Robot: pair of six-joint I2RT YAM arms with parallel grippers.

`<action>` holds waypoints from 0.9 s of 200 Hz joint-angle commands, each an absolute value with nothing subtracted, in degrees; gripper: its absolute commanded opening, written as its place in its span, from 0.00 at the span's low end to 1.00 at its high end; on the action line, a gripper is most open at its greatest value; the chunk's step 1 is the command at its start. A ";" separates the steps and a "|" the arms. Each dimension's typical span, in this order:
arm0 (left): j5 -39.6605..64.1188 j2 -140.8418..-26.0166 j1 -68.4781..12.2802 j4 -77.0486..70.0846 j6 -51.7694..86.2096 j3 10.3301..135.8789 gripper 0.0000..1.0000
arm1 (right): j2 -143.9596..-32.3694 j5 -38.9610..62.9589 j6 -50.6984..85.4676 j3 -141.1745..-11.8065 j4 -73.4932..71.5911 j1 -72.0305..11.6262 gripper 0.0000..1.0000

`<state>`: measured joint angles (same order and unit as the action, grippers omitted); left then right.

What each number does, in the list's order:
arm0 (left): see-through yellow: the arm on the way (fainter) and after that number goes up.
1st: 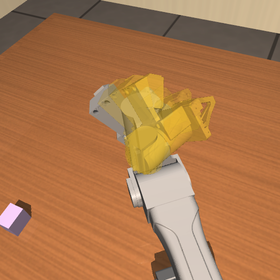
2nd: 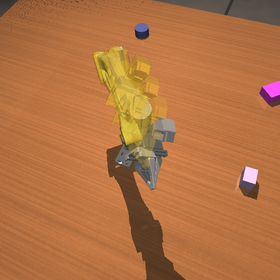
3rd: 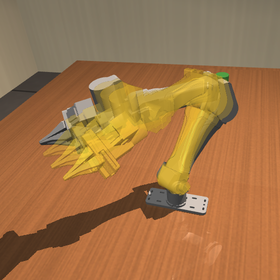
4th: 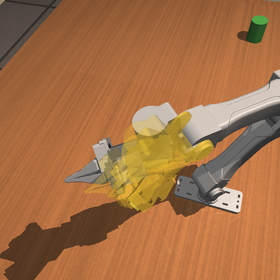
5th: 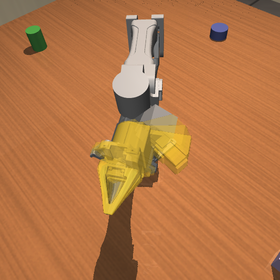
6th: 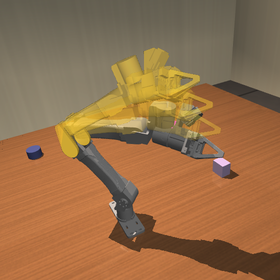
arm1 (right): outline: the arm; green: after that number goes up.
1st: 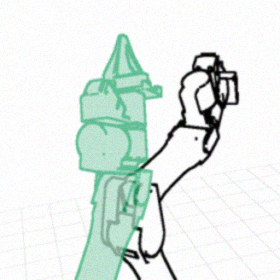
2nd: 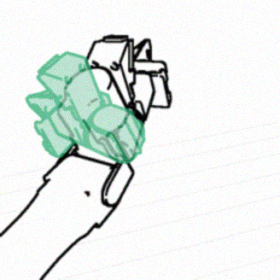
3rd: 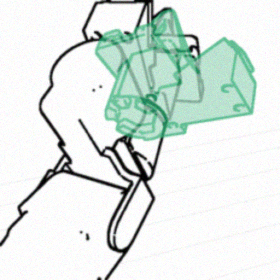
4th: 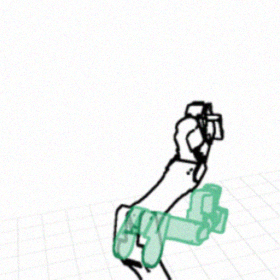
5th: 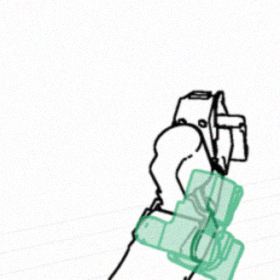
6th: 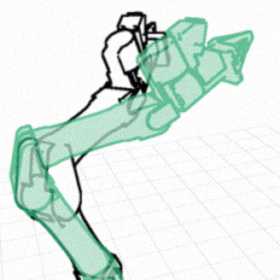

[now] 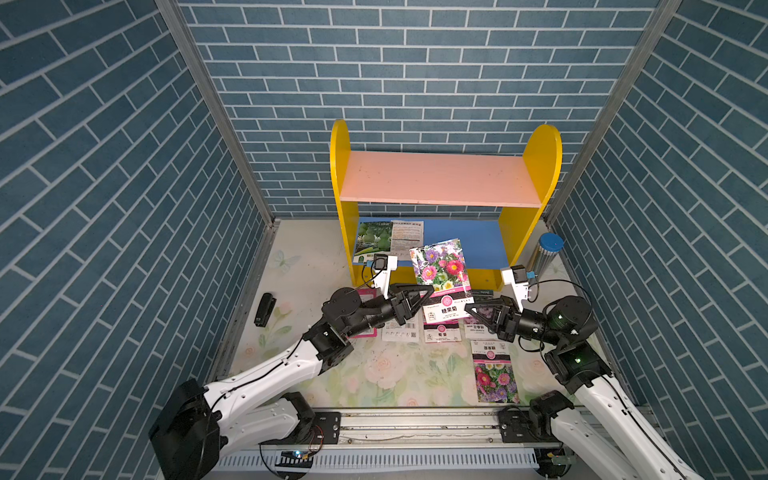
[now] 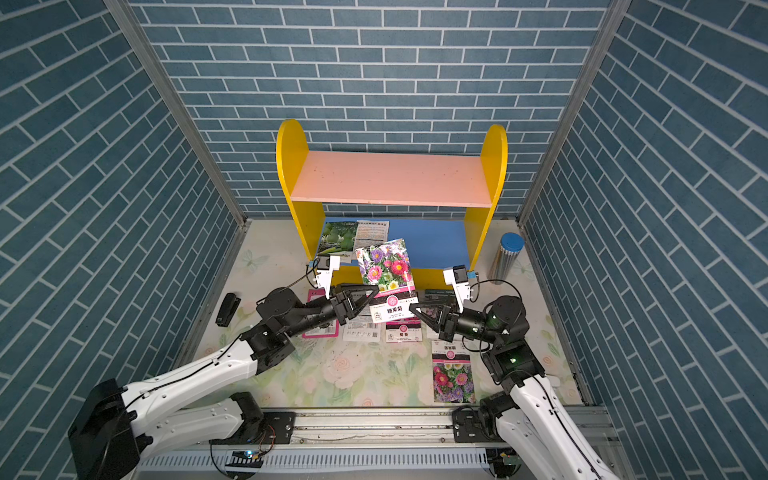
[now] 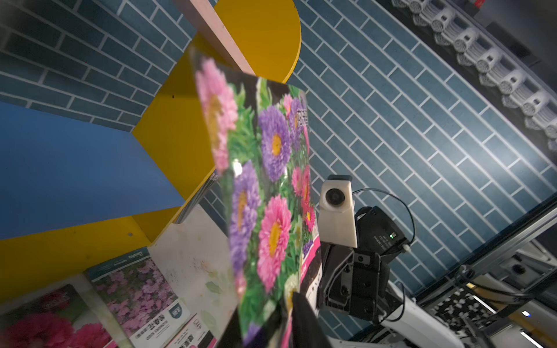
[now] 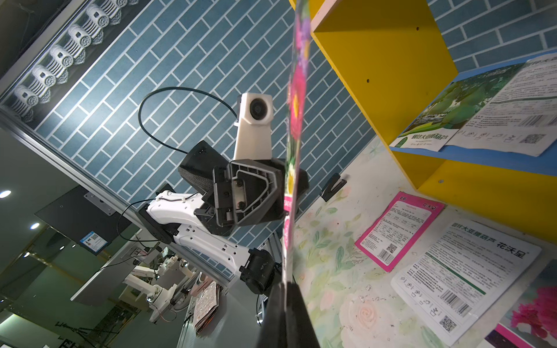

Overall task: Take the seed bag off the shelf
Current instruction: Pick up the seed packet from the shelf.

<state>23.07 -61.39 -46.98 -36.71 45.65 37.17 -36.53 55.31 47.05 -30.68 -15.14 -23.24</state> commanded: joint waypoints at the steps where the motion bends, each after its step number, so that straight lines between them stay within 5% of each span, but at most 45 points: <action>1: 22.24 -60.34 -46.68 -35.25 44.60 38.59 0.12 | -36.78 55.71 45.70 -30.71 -14.86 -23.47 0.00; 15: 22.50 -60.48 -46.67 -35.07 44.64 38.69 0.00 | -36.94 55.72 45.33 -31.00 -14.29 -23.42 0.00; 30: 22.67 -60.58 -46.61 -34.66 44.65 38.76 0.00 | -36.95 55.22 43.69 -31.95 -11.29 -23.47 0.01; 61: 22.97 -60.38 -46.67 -29.51 43.97 39.35 0.00 | -36.69 45.47 31.30 -38.91 9.37 -23.47 0.52; 107: 24.48 -59.84 -47.06 -25.31 46.88 36.01 0.00 | -39.00 30.72 20.29 -51.17 34.02 -23.47 0.99; 180: 16.98 -61.70 -55.84 -24.97 54.79 30.24 0.00 | -40.94 27.30 15.35 -60.85 52.78 -23.47 1.00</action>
<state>20.14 -60.45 -52.82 -23.83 50.92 32.01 -40.53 29.67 19.42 -58.50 43.05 -23.24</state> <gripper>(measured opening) 0.074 0.998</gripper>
